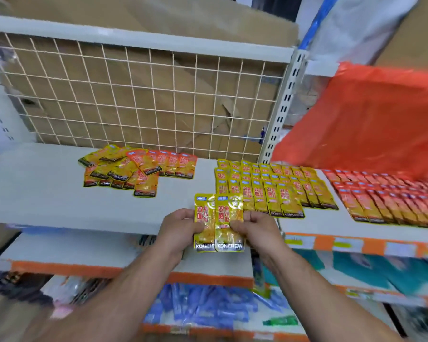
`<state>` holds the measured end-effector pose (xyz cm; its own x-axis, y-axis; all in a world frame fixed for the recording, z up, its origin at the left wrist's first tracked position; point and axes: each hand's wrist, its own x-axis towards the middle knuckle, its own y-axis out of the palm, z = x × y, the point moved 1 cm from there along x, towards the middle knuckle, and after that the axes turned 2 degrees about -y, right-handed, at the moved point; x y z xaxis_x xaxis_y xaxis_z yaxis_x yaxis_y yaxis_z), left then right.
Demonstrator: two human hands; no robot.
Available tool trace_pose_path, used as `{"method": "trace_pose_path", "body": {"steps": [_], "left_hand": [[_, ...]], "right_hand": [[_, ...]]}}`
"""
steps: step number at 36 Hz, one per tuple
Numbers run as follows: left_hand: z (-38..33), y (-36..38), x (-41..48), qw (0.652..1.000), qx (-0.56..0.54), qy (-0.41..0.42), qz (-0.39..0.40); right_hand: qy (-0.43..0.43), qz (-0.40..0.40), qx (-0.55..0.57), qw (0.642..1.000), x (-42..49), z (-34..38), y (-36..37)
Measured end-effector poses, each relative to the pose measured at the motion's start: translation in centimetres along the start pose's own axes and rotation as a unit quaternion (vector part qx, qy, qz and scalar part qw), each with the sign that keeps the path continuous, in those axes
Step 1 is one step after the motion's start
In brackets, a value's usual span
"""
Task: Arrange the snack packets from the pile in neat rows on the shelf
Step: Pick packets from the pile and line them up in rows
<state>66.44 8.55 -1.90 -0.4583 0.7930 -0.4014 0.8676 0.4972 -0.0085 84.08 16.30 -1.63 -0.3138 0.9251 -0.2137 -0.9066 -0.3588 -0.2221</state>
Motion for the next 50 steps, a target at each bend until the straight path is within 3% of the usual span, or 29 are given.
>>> {"method": "trace_pose_path", "body": {"steps": [10,18,37,50], "left_hand": [[2.1,8.5,-4.8,0.994,-0.004,-0.008,0.105],[2.0,16.1,-8.1,0.989,0.045,0.014,0.139],[3.2,27.1,-11.1,0.999,0.028,0.017,0.017],[-0.2,28.6,-1.8,0.993,0.096,0.056,-0.043]], "right_hand": [[0.015,-0.080,0.001,0.997,-7.3,-3.4,-8.3],[0.017,-0.145,0.050,0.988,-10.5,-5.3,-16.1],[0.006,-0.041,0.037,0.998,-7.3,-7.8,-27.9],[-0.020,-0.055,-0.001,0.998,1.2,-5.9,-27.6]]}}
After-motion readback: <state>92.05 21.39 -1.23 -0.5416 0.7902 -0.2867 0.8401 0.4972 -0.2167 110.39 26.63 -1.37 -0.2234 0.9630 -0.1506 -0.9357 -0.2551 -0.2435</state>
